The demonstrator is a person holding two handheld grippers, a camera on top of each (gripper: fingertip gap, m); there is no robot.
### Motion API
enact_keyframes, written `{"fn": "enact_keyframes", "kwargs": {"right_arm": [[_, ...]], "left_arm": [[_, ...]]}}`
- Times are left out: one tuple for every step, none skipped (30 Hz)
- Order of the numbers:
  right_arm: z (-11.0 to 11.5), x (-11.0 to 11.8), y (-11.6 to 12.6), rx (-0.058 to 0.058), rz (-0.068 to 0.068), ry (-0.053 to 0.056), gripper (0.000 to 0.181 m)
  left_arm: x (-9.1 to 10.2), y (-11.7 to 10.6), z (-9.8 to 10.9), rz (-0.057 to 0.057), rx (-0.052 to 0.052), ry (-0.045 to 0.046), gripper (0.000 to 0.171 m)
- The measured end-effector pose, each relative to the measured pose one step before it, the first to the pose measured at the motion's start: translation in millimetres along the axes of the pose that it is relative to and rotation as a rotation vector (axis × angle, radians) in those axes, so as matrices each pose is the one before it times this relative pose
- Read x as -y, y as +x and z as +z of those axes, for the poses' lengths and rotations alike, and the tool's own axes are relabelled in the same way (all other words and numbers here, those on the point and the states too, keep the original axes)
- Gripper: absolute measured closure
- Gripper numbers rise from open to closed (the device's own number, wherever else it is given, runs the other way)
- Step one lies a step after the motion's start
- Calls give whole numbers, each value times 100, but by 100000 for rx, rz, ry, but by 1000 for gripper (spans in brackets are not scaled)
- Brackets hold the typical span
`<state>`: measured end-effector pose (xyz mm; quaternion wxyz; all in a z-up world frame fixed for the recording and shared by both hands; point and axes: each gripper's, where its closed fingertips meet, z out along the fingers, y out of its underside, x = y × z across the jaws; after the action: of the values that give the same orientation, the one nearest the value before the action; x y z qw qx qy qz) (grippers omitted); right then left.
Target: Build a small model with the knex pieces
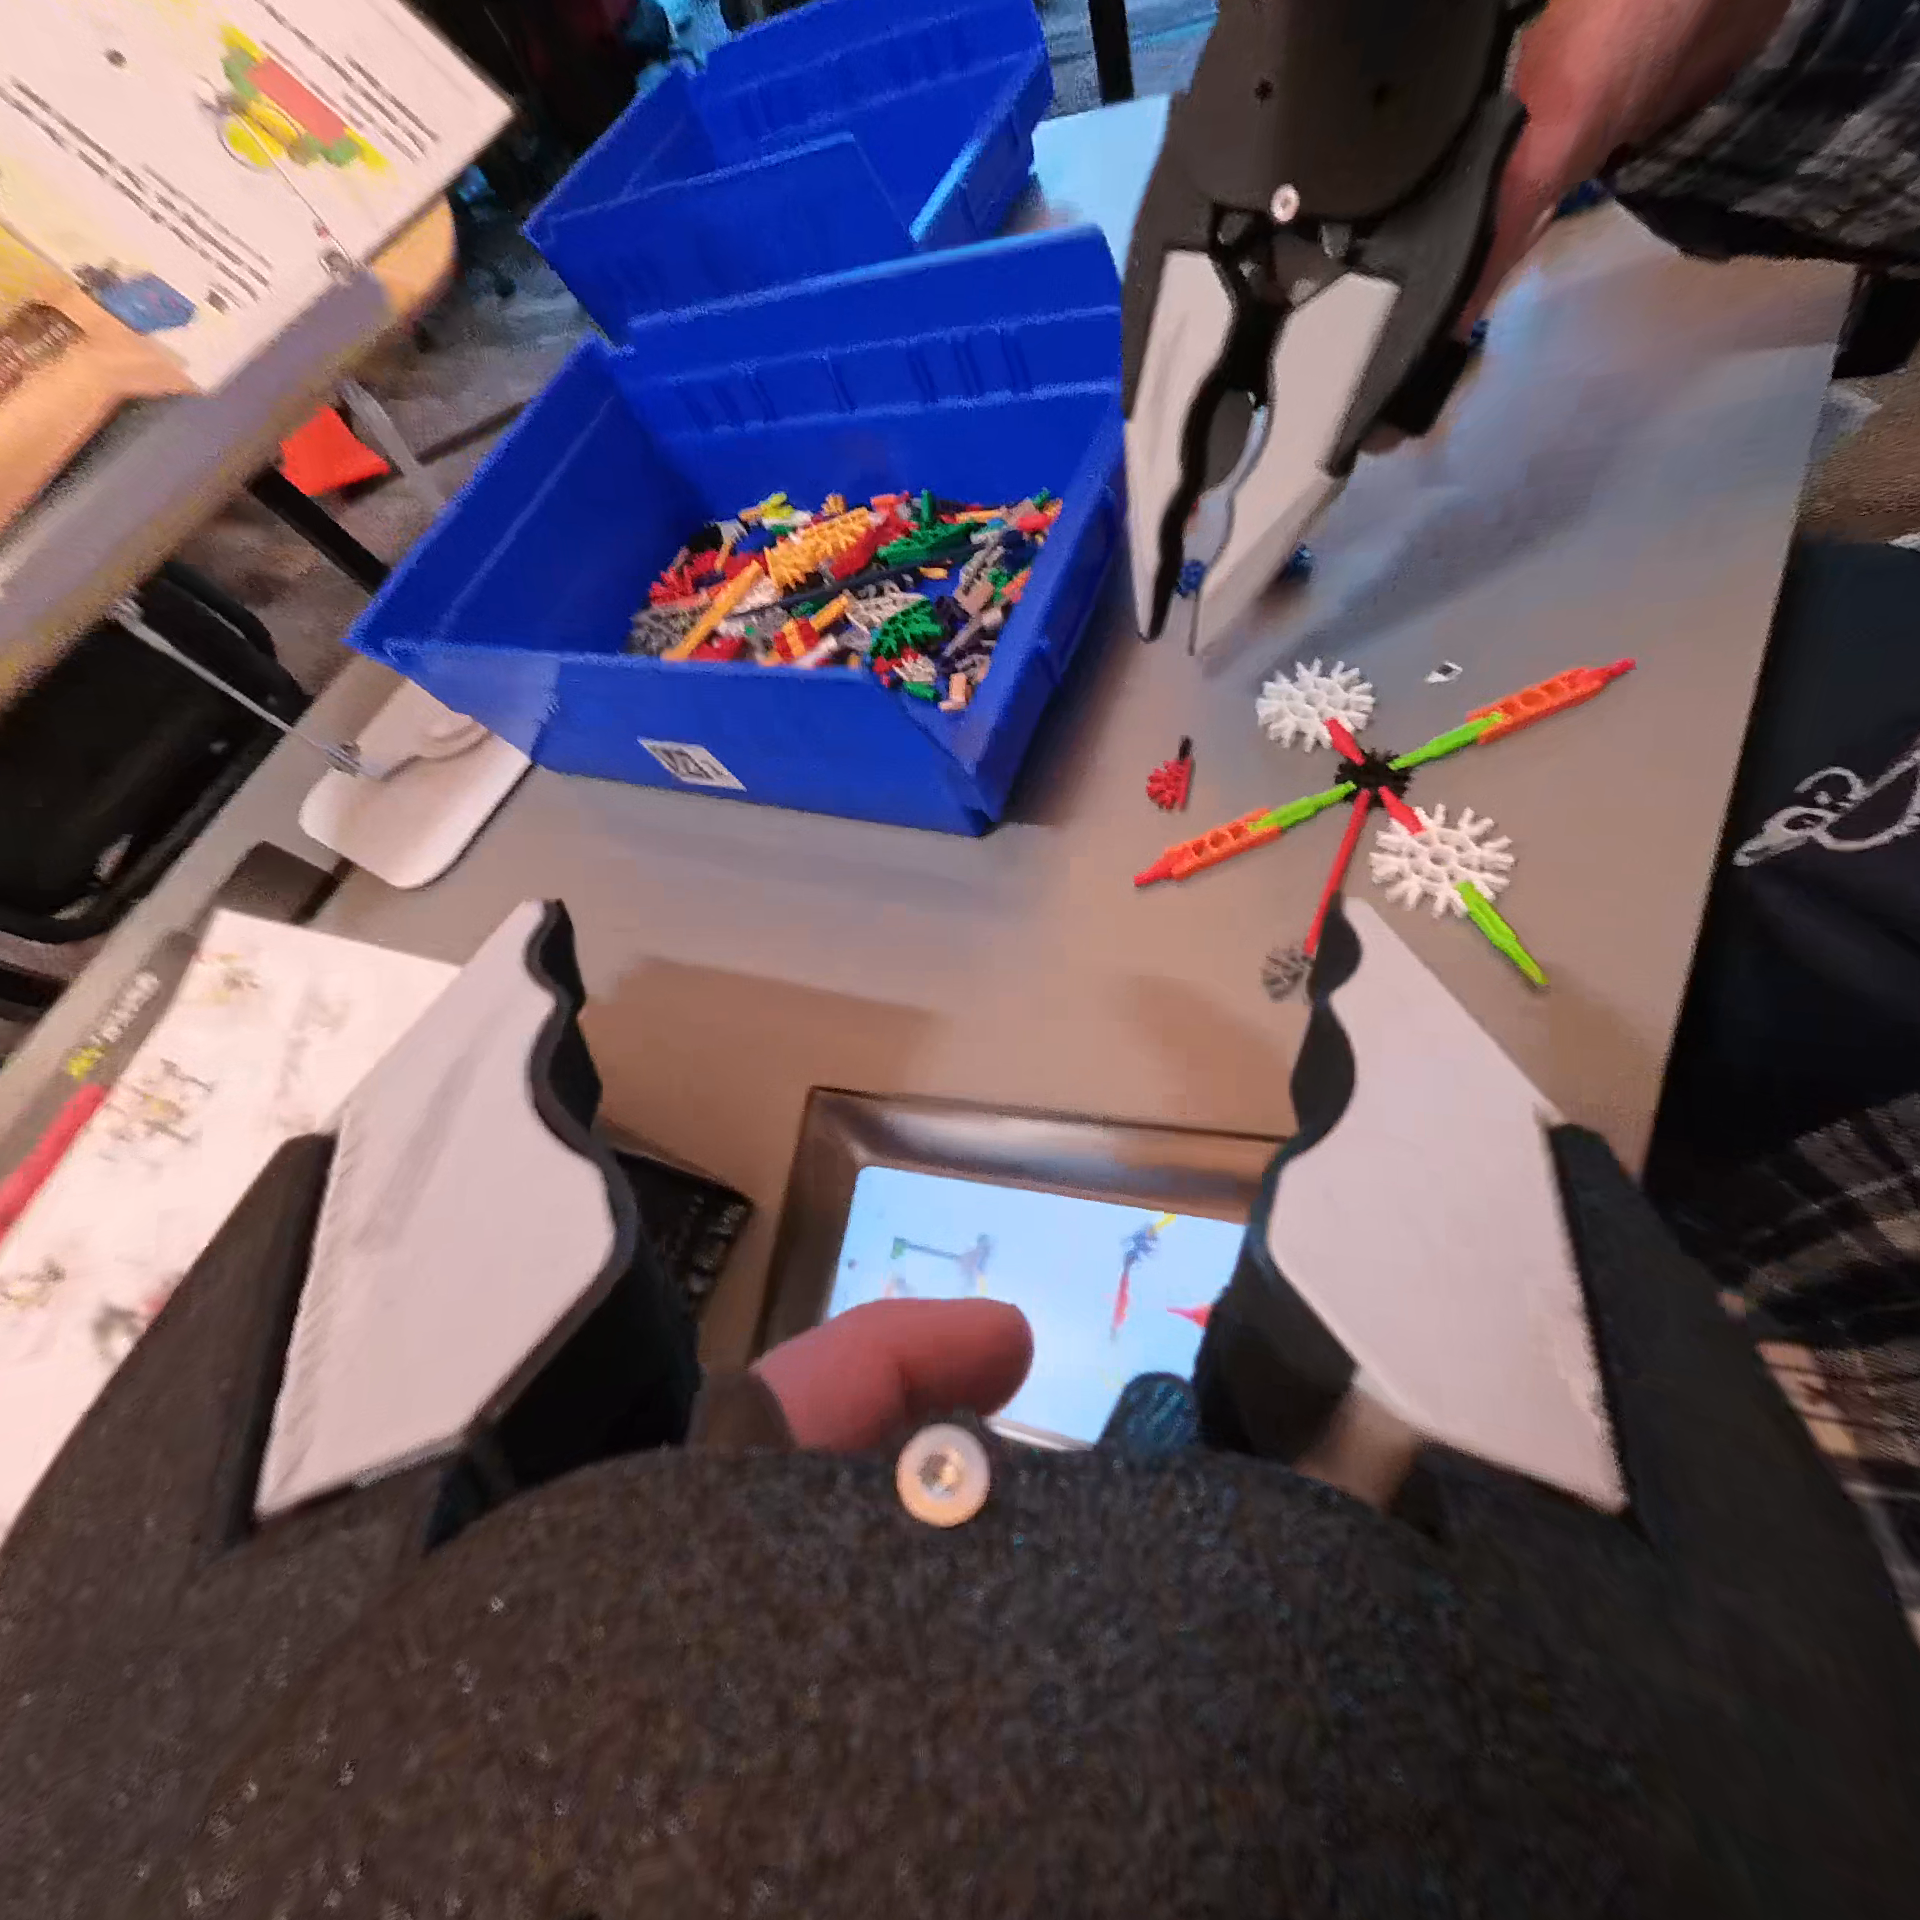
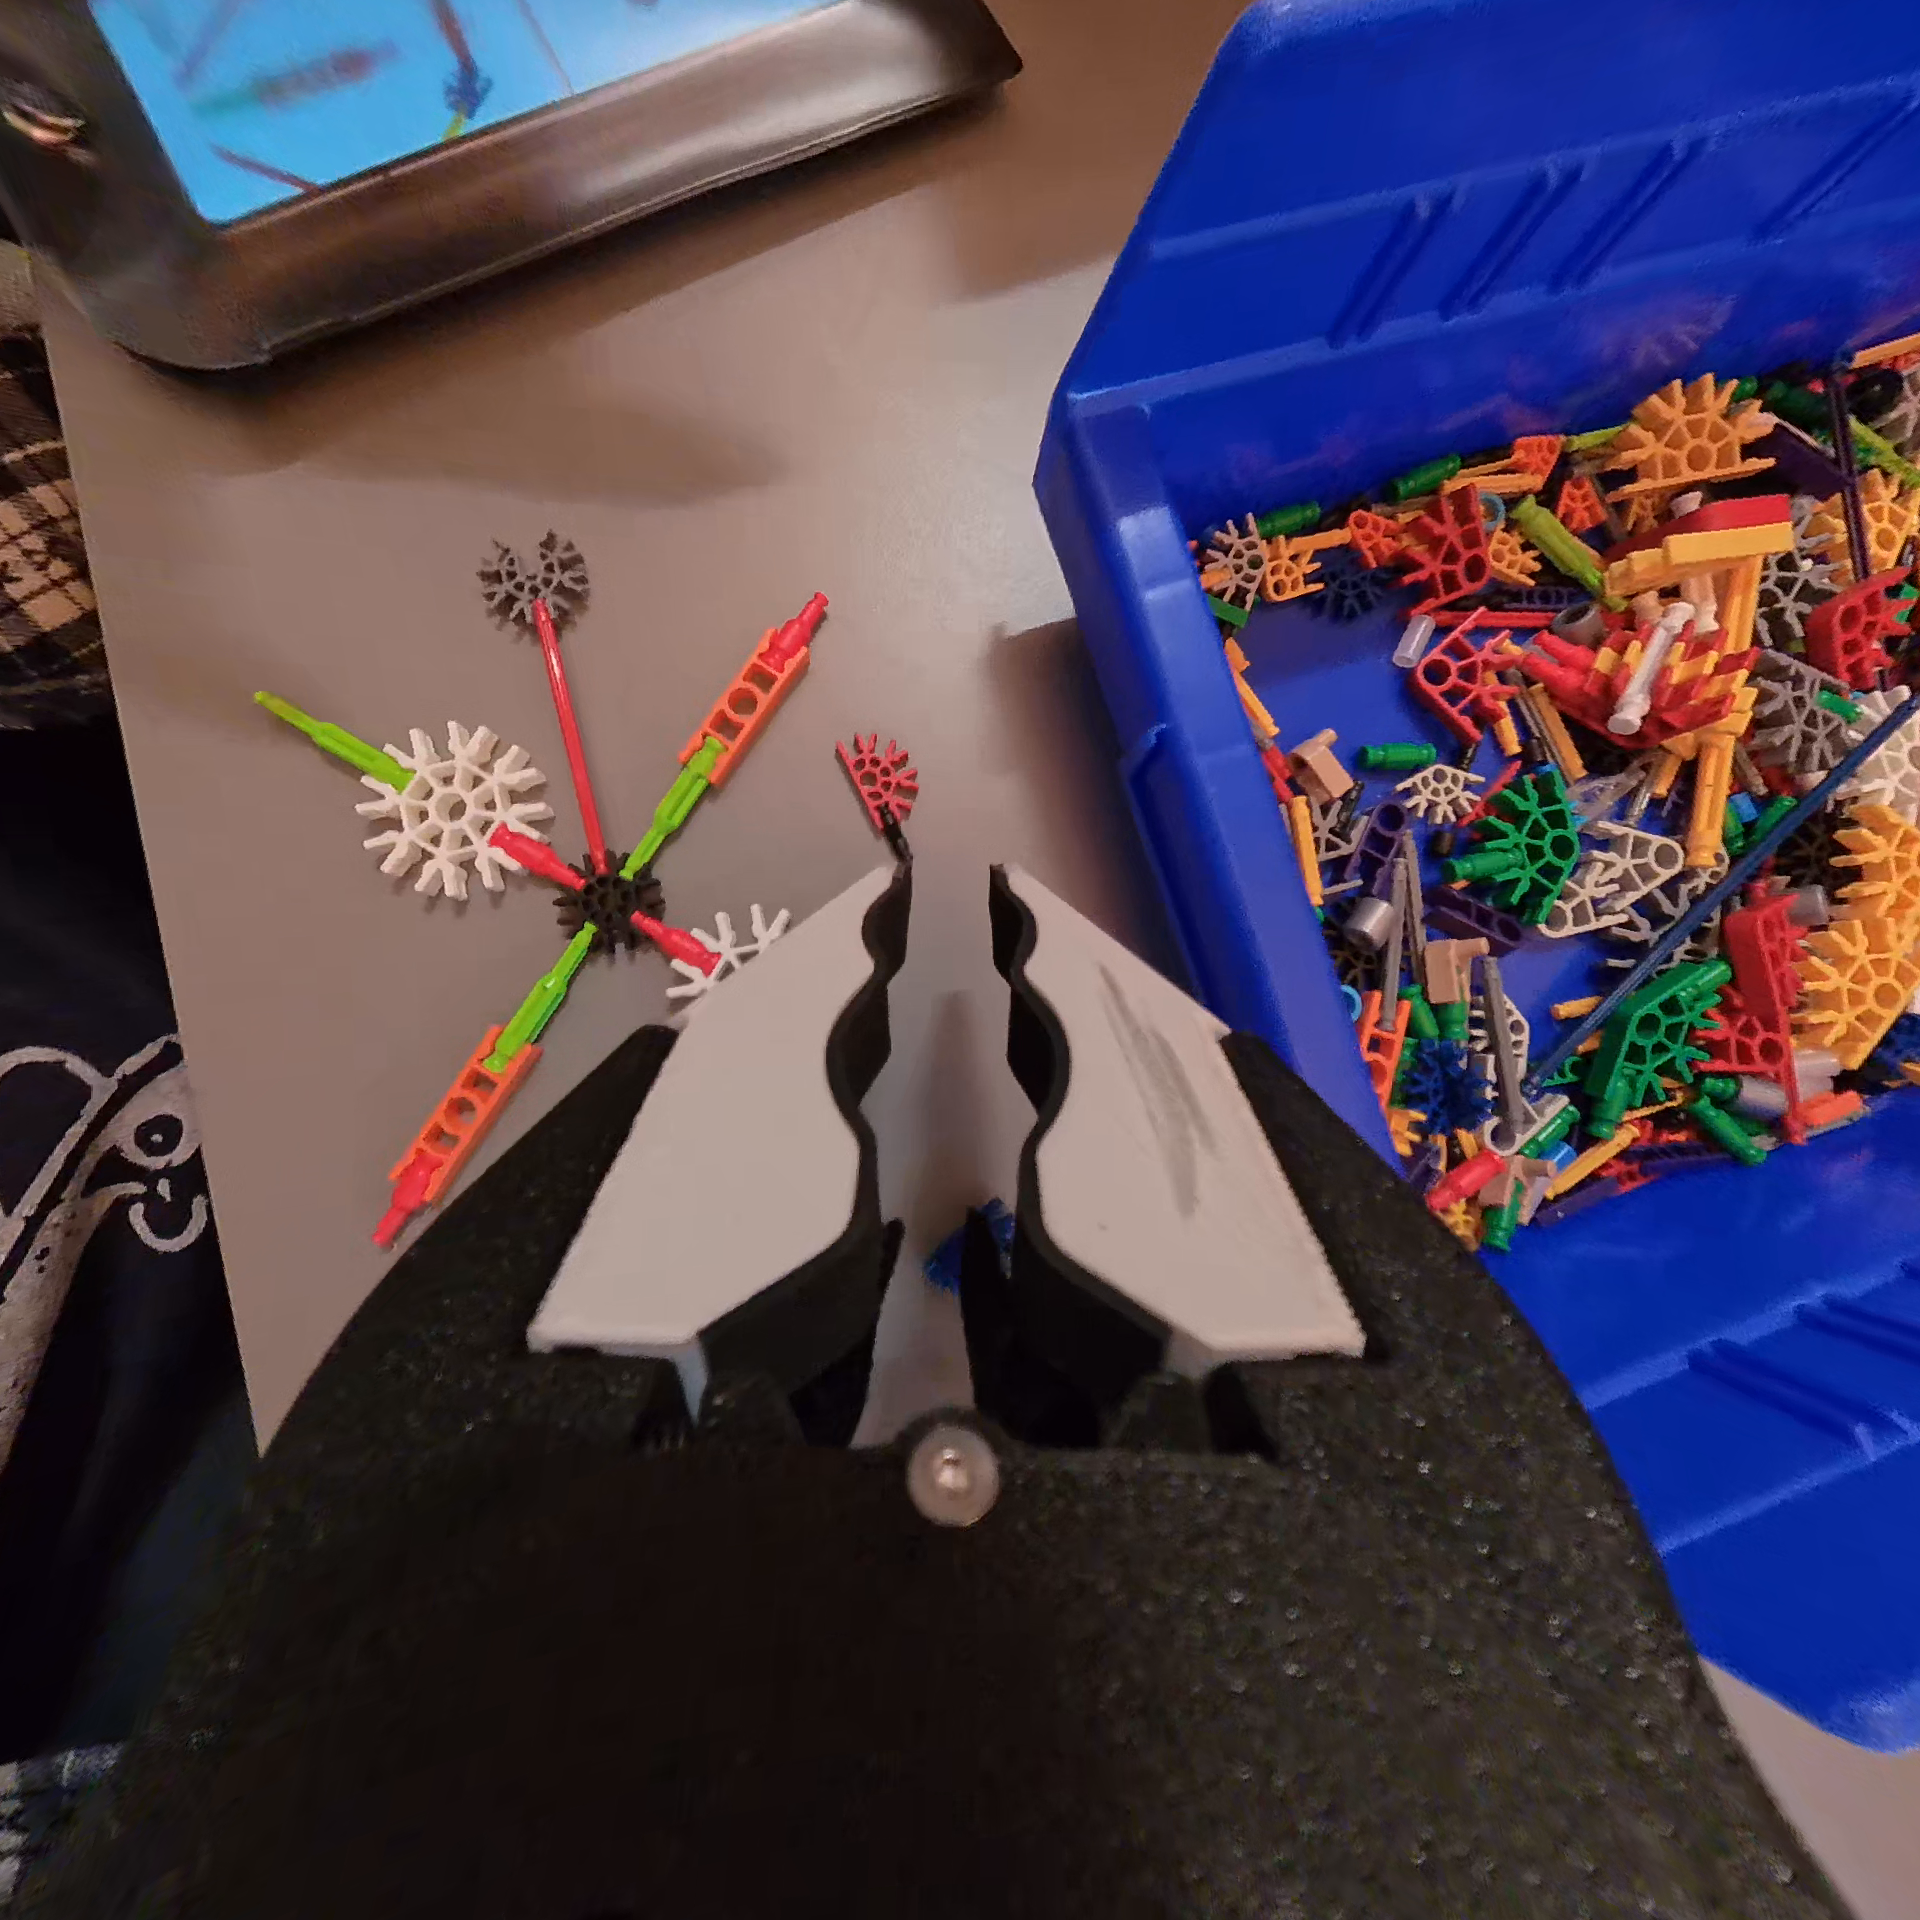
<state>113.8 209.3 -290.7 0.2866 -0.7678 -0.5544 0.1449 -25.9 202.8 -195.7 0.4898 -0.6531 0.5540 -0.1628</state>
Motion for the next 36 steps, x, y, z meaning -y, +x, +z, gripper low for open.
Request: {"fn": "enact_keyframes", "kwargs": {"right_arm": [[-30,-115,-126,65,-565,-3,167],[-76,-65,-68,-389,-82,290,167],[-111,-62,-86,-224,351,371,167],[-156,-15,-51,-359,235,847,167],[-195,47,40,-740,509,1516,168],[-197,29,0,-169,1074,1623,168],[-164,-37,-31,82,1045,1540,169],[-131,-77,1,-350,636,1480,169],[-94,-76,6,-577,330,1778,172],[-47,-117,-120,90,536,1549,172],[-37,-155,-92,23,685,1195,172],[-94,-102,17,-731,510,1464,173],[-121,-5,-101,-19,305,1850,174],[-131,152,-200,352,109,2526,174],[-68,318,-193,-71,165,3156,176],[54,255,-296,326,-328,2503,176],[105,138,-116,-878,-1593,1844,176],[139,13,-27,-1111,-1881,1350,176],[143,-49,-52,-264,-1243,1209,176],[118,71,56,-546,-681,2063,176],[75,88,50,-180,44,2177,178],[55,33,-40,756,590,1451,178],[46,102,23,223,338,1638,178],[60,151,-49,439,76,1805,179],[80,78,-197,1186,-188,1187,179],[62,37,-127,504,-835,792,179],[36,19,-54,155,-926,661,179],[23,-6,-74,605,-240,616,179],[-3,9,14,336,244,914,179],[-8,-29,18,322,473,688,179],[-22,-54,20,238,305,485,179],[-37,-42,1,140,67,495,179],[-47,-23,-25,242,53,377,179],[-47,-7,-28,228,-38,394,180],[-45,-20,-26,253,-131,361,180],[-26,-14,4,200,-16,253,180]], "left_arm": [[715,-542,207,1464,709,496,42],[772,-652,280,1693,1229,295,48],[843,-571,358,1870,595,384,53],[929,-386,442,1976,-776,592,59],[913,-305,538,2595,-1401,112,69],[890,-446,647,3126,-572,-419,77],[883,-436,749,3446,-802,-334,79],[705,-213,830,3734,-2674,-965,89],[467,-140,918,3435,-3624,-2053,103],[391,-349,968,3215,-2384,-2501,106],[448,-401,947,3867,-1964,-1859,107],[284,-301,923,4207,-2965,-2605,112],[34,-344,886,3795,-3356,-3713,121],[77,-328,865,3080,-3642,-2775,125],[76,-197,837,2152,-4643,-2088,130],[-90,-205,864,1705,-4723,-2584,135],[-240,-447,908,1695,-2813,-2927,137],[-276,-319,920,1405,-3480,-2725,140],[-304,-146,922,1048,-4478,-2861,143],[-370,-196,942,948,-3943,-3293,149],[-351,-116,945,1010,-4199,-3239,150],[-201,-78,938,1580,-3886,-2405,151],[-28,78,920,2126,-4239,-1336,152],[-17,140,928,1528,-4526,-1648,152],[-21,-14,905,1310,-3420,-2085,152],[-11,-56,848,1688,-2959,-2280,152],[112,-50,804,1625,-2786,-1456,152],[85,-84,789,1220,-2692,-1377,152],[-123,-71,794,1201,-2722,-2375,153],[-405,-241,785,955,-1861,-3766,153],[-645,-464,788,937,-372,-4948,153],[-666,-230,721,1022,-1433,-4880,153],[-359,145,558,467,-3488,-2791,154],[60,-169,382,-100,-1387,-189,157],[182,-88,262,-708,-1668,621,158],[-87,39,263,-815,-2220,-1088,159]]}}
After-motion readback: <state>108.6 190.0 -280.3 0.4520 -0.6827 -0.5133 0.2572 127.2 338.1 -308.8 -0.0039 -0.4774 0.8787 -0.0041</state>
